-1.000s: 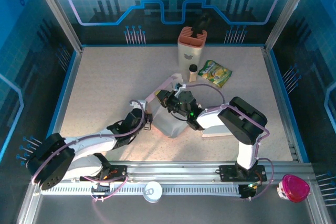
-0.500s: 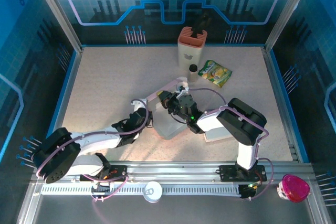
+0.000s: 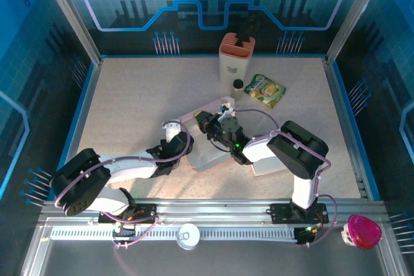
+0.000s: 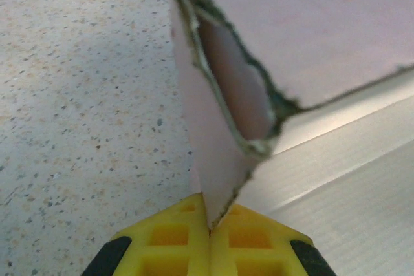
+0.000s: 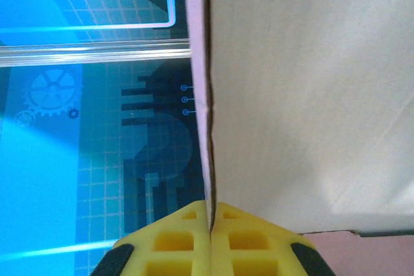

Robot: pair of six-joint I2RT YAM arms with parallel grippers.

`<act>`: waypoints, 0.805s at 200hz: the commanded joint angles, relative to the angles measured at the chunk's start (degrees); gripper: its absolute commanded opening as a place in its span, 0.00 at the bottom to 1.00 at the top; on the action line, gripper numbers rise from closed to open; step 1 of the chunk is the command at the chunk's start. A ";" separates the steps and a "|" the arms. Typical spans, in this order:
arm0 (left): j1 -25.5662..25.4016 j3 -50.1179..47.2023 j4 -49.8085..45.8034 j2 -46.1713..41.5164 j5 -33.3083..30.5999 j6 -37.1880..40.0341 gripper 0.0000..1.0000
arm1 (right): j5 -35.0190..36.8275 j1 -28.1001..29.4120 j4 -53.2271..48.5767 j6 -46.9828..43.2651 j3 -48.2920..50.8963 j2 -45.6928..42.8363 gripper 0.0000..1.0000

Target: Fold the paper box

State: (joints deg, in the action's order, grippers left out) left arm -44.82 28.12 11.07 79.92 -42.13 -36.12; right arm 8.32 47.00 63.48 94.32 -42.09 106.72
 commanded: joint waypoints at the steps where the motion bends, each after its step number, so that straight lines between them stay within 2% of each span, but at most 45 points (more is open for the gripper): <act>1: -0.03 2.39 -4.60 0.76 -6.21 -3.51 0.00 | -2.81 1.69 -1.44 0.16 0.23 -0.46 0.00; 17: 0.00 2.69 -5.95 -0.13 -7.62 -2.82 0.00 | -3.54 1.21 -2.57 -0.64 0.41 -1.10 0.00; 39: 1.60 1.89 -5.95 -2.34 -6.61 0.91 0.00 | -6.02 -0.18 -5.72 -3.41 0.82 -3.76 0.25; 55: 5.11 0.06 -4.07 -4.74 -0.67 4.00 0.00 | -8.57 -1.58 -10.22 -6.22 1.12 -6.94 0.42; 70: 7.82 -0.92 -4.19 -7.02 3.07 6.36 0.00 | -10.65 -2.91 -14.98 -9.39 1.54 -10.84 0.53; 87: 10.54 -1.01 -6.26 -9.16 6.22 8.33 0.00 | -13.32 -4.26 -20.03 -13.30 1.75 -15.10 0.62; 109: 13.19 -1.54 -7.20 -11.30 9.83 10.85 0.00 | -16.22 -6.27 -26.57 -18.58 1.57 -20.22 0.65; 161: 17.24 -0.40 -10.70 -17.89 18.60 17.35 0.00 | -19.14 -13.98 -41.21 -33.87 2.12 -30.34 0.66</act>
State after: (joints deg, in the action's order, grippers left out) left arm -29.41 27.20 2.76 65.32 -30.17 -23.62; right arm -8.45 36.32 32.80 71.11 -40.42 80.05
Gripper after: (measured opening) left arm 0.051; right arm 0.658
